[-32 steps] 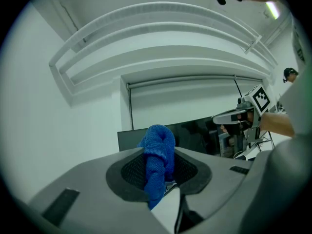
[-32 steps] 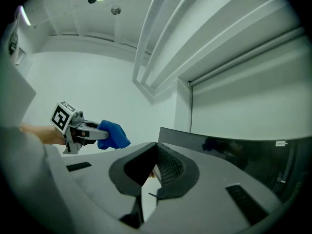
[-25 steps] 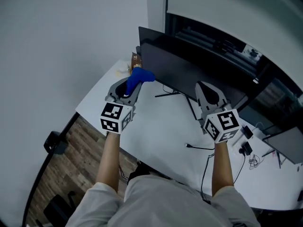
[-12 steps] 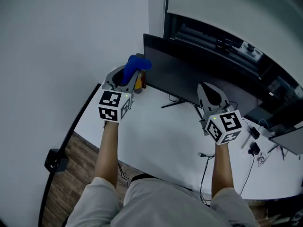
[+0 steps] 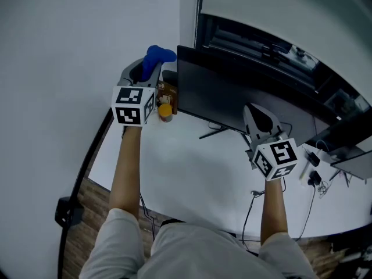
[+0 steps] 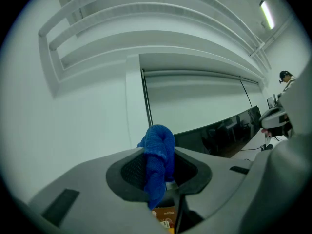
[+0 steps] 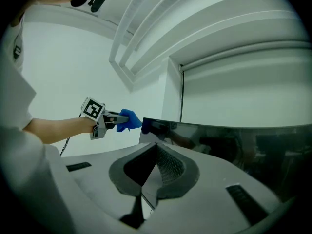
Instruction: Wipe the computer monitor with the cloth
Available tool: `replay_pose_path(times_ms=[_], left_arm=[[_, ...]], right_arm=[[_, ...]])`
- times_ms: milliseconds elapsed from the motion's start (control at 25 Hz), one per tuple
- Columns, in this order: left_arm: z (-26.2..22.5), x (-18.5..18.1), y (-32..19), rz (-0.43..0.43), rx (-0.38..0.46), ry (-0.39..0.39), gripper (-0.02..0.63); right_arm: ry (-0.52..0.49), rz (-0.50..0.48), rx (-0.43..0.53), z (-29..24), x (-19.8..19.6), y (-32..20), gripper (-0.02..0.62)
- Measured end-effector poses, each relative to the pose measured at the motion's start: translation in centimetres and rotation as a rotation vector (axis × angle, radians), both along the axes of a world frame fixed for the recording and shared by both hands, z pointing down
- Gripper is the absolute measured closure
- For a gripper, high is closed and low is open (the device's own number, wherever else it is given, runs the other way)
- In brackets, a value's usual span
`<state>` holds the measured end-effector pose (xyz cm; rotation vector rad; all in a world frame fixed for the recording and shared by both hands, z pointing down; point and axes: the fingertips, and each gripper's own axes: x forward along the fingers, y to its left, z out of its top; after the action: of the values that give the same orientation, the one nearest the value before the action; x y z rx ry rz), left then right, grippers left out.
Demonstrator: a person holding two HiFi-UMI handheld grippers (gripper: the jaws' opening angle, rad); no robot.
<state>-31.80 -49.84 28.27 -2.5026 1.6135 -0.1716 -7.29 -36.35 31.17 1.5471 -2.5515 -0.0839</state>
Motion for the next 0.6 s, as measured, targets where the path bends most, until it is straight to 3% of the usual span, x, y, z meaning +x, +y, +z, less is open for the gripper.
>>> replay_pose_path(times_ms=[280,600], left_arm=[[-0.5,1.8,-4.3,0.065,0.036,-0.049,0.479],[1.4,4.7,-5.2,0.165,0.052,-0.116,0.479]], right_arm=[[0.001,0.018,-0.044,1.2,-0.7,-1.3,0.581],[0.017,0.043,-0.063,2.3,-0.6,-2.3,0.581]])
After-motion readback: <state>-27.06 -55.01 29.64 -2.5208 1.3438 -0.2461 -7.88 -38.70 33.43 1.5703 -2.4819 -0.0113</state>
